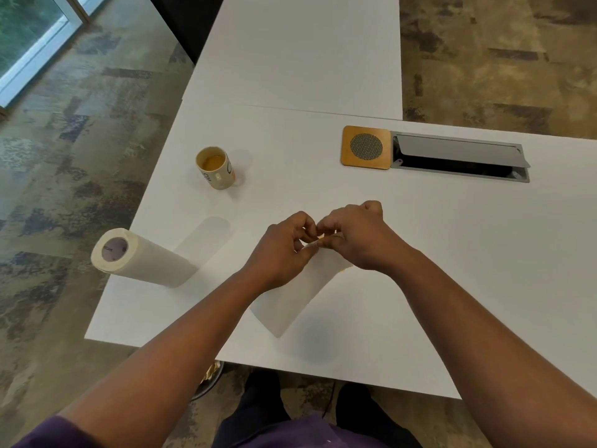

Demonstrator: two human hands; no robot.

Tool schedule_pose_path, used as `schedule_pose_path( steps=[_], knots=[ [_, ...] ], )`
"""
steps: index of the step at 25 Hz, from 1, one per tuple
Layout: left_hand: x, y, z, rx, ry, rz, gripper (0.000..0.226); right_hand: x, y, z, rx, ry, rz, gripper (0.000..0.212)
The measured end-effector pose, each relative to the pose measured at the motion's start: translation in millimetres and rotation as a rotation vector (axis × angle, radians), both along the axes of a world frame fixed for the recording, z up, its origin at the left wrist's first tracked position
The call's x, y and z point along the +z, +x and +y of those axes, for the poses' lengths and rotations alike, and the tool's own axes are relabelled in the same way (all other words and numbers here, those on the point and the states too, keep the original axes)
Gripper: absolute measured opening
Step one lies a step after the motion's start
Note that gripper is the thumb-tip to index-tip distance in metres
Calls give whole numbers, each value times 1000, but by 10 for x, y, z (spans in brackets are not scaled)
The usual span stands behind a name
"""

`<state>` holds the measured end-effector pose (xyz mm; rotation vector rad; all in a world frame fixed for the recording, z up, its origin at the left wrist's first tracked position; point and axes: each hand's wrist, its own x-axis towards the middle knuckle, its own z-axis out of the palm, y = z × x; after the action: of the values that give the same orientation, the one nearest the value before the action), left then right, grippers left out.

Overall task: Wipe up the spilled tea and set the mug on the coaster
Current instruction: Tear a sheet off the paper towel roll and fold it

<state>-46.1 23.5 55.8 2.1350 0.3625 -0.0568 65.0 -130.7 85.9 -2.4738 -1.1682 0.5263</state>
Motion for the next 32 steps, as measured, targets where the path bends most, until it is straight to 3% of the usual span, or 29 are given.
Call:
schedule_pose_path(
  steps=[4,10,17,19,21,23,24,26,32],
  knots=[
    [-9,-14,74,-1,5,-17,16,-33,-19,-79,-18,50,-13,12],
    [-67,-64,302,-6,203,48,13,-87,142,-384,-135,69,8,20],
    [-140,-86,575,35,722,184,12,-159,278,-626,-242,31,-38,19],
    [-105,-70,476,74,684,-14,5,-171,264,-615,-230,23,-56,19],
    [-35,-14,267,-69,581,-152,30,-175,219,-547,-199,32,-47,19],
    [-9,66,37,-273,553,-84,46,-170,161,-457,-161,56,-21,20],
    [-7,105,-51,-315,560,-51,40,-170,135,-427,-145,68,-5,20],
    [-11,165,-107,-277,541,-34,26,-184,115,-412,-128,95,5,19],
    [-45,109,177,-130,513,64,23,-271,247,-658,-264,61,-116,16]
  ],
)
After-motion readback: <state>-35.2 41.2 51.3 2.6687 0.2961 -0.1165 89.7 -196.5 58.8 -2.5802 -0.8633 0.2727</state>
